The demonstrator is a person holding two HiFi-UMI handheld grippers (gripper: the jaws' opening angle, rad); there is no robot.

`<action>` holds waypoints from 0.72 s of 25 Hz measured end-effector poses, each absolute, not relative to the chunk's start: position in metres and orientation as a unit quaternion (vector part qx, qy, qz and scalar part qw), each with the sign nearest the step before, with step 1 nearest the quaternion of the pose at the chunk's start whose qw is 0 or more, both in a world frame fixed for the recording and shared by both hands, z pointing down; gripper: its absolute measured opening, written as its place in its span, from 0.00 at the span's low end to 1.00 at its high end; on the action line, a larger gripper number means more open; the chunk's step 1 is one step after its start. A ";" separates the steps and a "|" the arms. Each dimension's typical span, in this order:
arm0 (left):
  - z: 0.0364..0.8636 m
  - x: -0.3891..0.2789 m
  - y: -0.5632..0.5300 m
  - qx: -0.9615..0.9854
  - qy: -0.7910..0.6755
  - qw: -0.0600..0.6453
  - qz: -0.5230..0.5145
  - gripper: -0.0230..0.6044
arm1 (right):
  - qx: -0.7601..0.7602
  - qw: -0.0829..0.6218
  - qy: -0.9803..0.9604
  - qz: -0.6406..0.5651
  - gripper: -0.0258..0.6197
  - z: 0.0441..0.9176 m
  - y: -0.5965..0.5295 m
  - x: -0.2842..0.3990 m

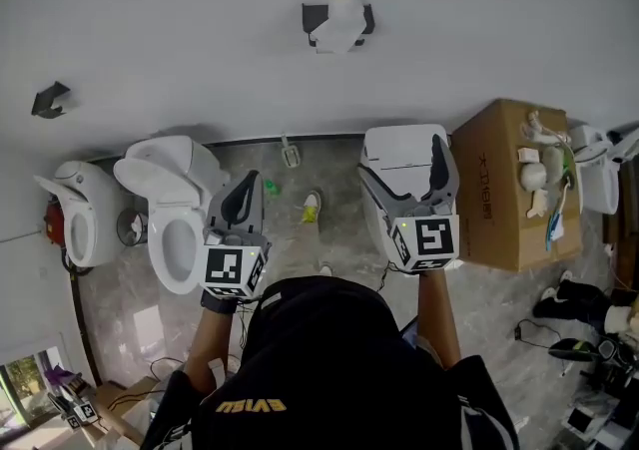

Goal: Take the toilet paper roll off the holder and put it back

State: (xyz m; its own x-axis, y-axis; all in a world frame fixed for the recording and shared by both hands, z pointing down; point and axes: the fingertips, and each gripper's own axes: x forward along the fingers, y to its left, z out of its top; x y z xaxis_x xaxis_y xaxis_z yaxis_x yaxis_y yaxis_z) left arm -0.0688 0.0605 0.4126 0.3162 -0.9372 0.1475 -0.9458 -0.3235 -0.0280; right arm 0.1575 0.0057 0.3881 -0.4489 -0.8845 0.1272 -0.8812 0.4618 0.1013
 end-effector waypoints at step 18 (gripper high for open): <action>0.411 -0.071 -0.162 0.849 -0.526 0.040 0.022 0.05 | 0.540 0.098 -0.836 -0.006 0.94 0.382 -0.199 0.125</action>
State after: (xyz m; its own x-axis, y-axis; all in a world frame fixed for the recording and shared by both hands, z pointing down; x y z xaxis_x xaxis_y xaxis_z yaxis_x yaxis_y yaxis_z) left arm -0.0713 -0.1622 0.4108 0.4461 -0.8915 0.0786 -0.8949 -0.4440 0.0445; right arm 0.1251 -0.1988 0.3823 -0.3969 -0.9042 0.1576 -0.9018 0.4161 0.1163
